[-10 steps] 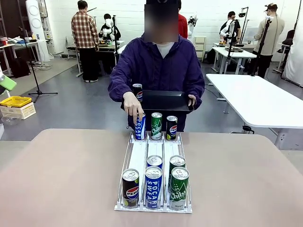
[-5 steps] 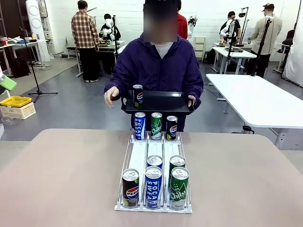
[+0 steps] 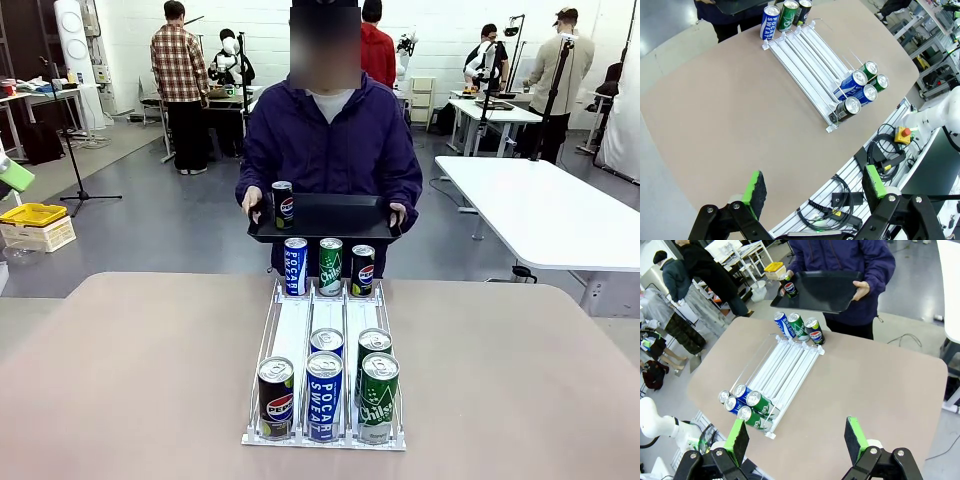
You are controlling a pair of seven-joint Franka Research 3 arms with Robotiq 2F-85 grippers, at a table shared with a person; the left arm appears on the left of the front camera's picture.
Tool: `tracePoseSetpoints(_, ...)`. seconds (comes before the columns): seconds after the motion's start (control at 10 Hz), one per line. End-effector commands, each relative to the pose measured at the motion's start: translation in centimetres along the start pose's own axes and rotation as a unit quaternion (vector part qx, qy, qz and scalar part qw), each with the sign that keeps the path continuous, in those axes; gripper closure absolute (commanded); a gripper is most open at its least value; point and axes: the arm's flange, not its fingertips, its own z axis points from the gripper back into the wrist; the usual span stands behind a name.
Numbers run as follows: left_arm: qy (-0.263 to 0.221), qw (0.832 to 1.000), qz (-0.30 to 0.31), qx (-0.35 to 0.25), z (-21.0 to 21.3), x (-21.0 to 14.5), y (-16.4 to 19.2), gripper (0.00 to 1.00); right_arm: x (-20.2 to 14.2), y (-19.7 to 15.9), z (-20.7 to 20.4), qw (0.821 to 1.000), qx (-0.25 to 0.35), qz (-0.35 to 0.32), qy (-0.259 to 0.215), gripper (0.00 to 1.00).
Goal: Retrieve and hand over the desired beverage to the person.
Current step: Pick up another can of the same type that the person held from the Automatic Can Dispenser.
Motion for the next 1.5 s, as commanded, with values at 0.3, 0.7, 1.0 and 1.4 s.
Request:
tracePoseSetpoints(0.3, 0.113, 0.985, -0.102, 0.076, -8.8, 8.9, -13.5, 0.0, 0.0, -0.1, -0.2, 1.0, 0.017, 0.004, -0.008, 0.0)
tracePoseSetpoints(0.7, 0.16, 0.945, 0.089, 0.272, -22.0, 11.1, -23.8, 0.0, 0.0, -0.1, -0.2, 1.0, 0.017, 0.004, -0.008, 0.0)
tracePoseSetpoints(1.0, 0.186, 0.927, 0.145, 0.29, -28.2, 10.1, -25.3, 0.0, 0.0, -0.1, -0.2, 1.0, 0.017, 0.004, -0.008, 0.0)
tracePoseSetpoints(1.4, 0.207, 0.931, 0.196, 0.226, -30.7, 10.1, -24.3, 0.0, 0.0, -0.1, -0.2, 1.0, 0.017, 0.004, -0.008, 0.0)
